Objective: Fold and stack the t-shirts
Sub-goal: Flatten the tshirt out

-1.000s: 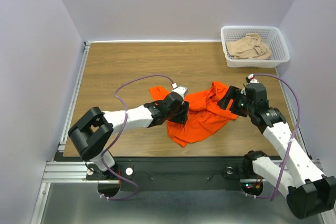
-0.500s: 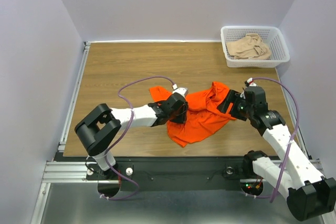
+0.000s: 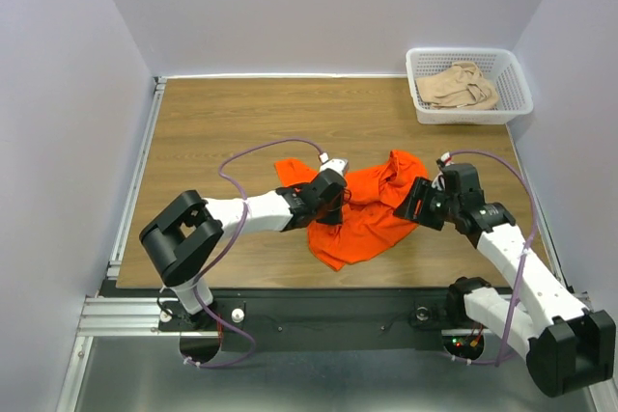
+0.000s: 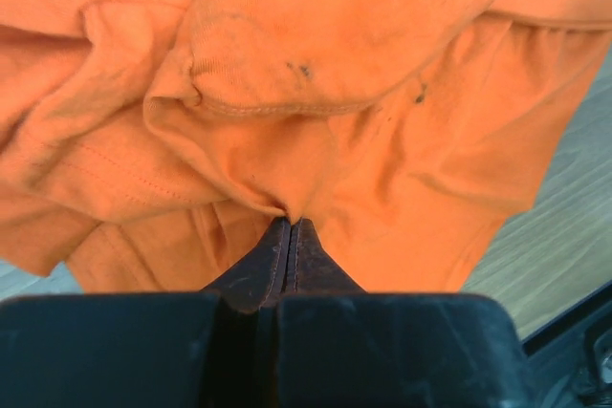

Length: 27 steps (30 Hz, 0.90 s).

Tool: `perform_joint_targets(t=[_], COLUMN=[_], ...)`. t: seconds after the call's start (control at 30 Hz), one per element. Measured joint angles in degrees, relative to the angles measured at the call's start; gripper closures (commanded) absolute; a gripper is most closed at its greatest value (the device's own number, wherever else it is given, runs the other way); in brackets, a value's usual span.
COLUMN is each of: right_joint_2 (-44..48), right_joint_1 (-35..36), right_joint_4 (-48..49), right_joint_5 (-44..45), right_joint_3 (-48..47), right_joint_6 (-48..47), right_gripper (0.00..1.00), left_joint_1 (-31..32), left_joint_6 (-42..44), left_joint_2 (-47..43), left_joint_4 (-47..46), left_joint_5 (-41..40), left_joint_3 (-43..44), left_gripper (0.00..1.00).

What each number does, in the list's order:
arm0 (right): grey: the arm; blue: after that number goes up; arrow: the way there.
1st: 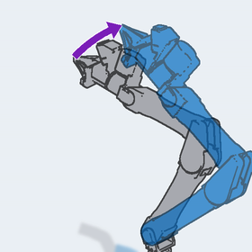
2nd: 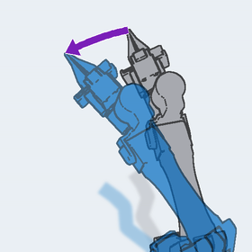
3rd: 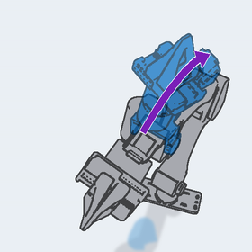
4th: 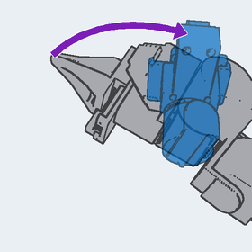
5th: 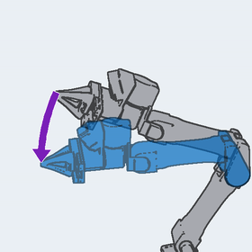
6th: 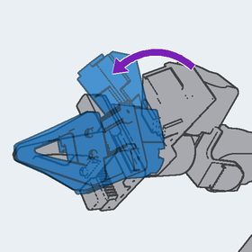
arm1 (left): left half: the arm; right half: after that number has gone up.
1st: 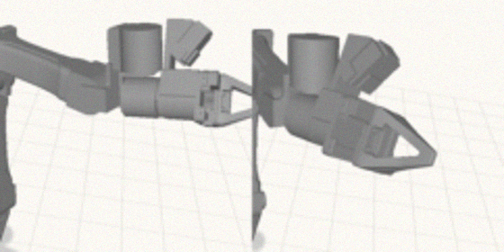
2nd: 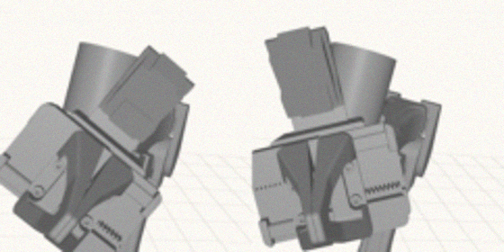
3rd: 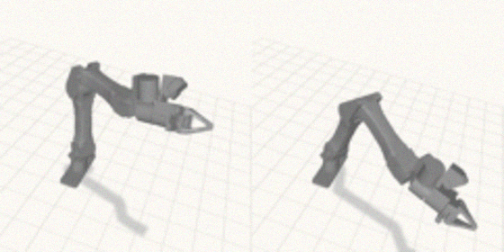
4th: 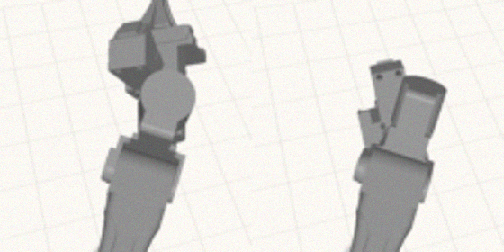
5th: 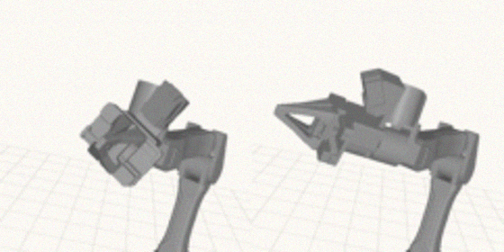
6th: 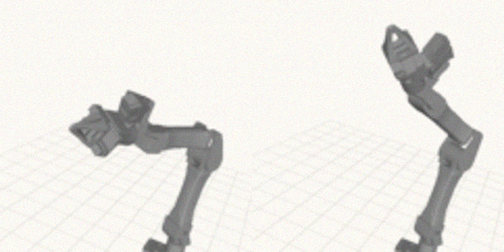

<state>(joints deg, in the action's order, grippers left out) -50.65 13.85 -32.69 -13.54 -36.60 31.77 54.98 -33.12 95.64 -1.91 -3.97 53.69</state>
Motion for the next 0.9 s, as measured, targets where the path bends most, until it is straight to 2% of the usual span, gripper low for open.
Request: perform_joint_targets(t=[0.2, 0.4, 0.67, 0.9], right_joint_2=[-5.64, -11.26, -15.28, -18.56], right_joint_1=[0.11, 1.46, 3.28, 14.34], right_joint_4=[1.22, 5.33, 9.64, 10.47], right_joint_5=[-7.63, -11.43, -11.08, -4.42], right_joint_3=[3.45, 4.22, 4.55, 1.29], right_joint_6=[0.24, 1.55, 3.17, 4.59], right_gripper=[0.48, 0.52, 0.52, 0.48], left_joint_1=[-0.13, -2.86, -9.49, -13.79], left_joint_6=[1.86, 4.85, 8.09, 11.91], left_joint_2=[-5.66, -12.52, -17.22, -17.31], left_joint_4=[6.19, 10.32, 17.90, 21.97], left_joint_5=[-5.03, -8.39, -9.77, -10.10], left_joint_3=[5.70, 13.00, 19.10, 28.13], left_gripper=[1.00, 1.00, 1.00, 1.00])
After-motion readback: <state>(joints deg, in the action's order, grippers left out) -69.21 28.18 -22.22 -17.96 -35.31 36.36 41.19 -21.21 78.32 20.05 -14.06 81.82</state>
